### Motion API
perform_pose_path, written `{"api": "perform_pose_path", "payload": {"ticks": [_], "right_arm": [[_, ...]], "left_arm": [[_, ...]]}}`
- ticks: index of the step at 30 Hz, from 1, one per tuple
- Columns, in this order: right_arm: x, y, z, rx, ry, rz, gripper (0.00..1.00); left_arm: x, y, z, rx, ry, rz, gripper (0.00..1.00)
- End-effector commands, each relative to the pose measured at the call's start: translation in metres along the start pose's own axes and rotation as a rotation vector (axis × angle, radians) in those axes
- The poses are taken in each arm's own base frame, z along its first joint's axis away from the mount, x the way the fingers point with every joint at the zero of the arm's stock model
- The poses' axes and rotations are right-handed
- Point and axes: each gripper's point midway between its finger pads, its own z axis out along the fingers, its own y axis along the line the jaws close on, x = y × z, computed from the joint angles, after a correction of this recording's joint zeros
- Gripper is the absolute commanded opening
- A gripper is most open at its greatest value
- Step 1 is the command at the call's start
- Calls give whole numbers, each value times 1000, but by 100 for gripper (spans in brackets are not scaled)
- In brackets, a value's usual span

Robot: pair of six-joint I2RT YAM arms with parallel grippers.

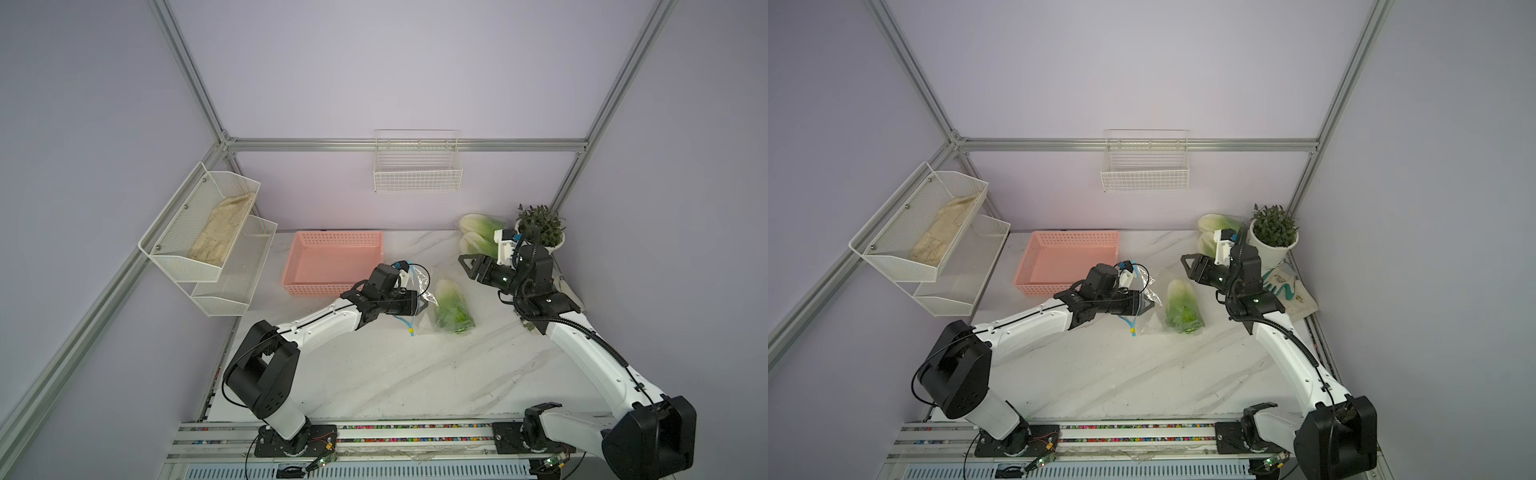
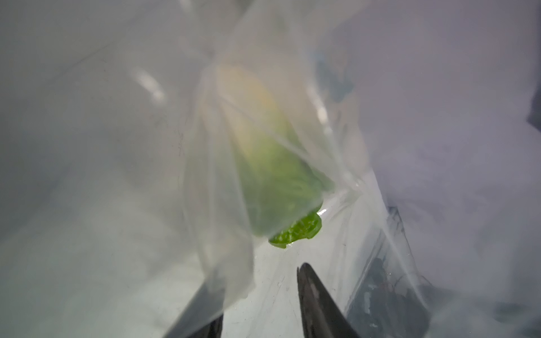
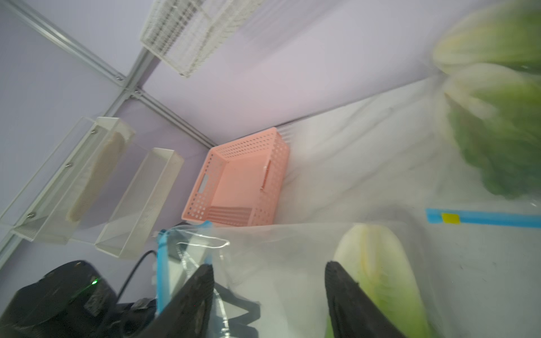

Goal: Open the zip-top bag and take out the chinese cabbages
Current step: Pick up the Chinese cabbage from the zipper food storage bag.

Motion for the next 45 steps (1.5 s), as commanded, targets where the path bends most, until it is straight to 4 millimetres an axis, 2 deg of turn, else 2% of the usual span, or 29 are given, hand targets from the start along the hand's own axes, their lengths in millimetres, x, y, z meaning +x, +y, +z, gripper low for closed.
{"api": "perform_pose_path", "payload": {"ticks": [1, 4, 6, 8, 9, 12, 15, 19, 22, 27, 29, 33, 37, 40, 45], "right_arm": [[27, -48, 18, 118, 55, 86, 65], [52, -68, 32, 150, 130, 94, 66], [71, -77, 42, 145, 196, 112, 66], [88, -82, 49, 130, 251, 132, 66], [97, -84, 52, 129, 278, 136, 66], [116, -82, 58, 122, 331, 139, 51], [130, -71, 63, 104, 357, 125, 38], [151, -60, 68, 103, 400, 90, 31], [162, -55, 70, 92, 420, 92, 28], [160, -49, 68, 71, 413, 108, 24], [152, -46, 66, 71, 390, 92, 24], [118, -49, 51, 90, 276, 90, 45], [90, -84, 35, 177, 169, 150, 58], [95, -107, 41, 217, 193, 187, 65], [118, -108, 61, 148, 300, 216, 68]], "left_arm": [[-5, -14, -7, 79, -44, 29, 43], [-1, -9, -5, 78, -36, 14, 32], [1, -9, -4, 84, -33, 5, 11], [2, -10, -4, 93, -25, -1, 0], [3, -11, -4, 99, -22, -7, 0], [1, -13, -4, 109, -30, -26, 1], [2, -7, -3, 84, -40, -49, 10], [2, 0, 1, 62, -48, -80, 23], [3, 2, 6, 64, -41, -100, 23], [7, 7, 14, 58, -20, -115, 5], [9, 9, 17, 58, -10, -120, 3], [14, 16, 22, 46, -2, -133, 4], [17, 19, 28, 49, 6, -142, 4], [17, 19, 31, 56, 7, -148, 5], [18, 20, 35, 65, 16, -151, 7]]}}
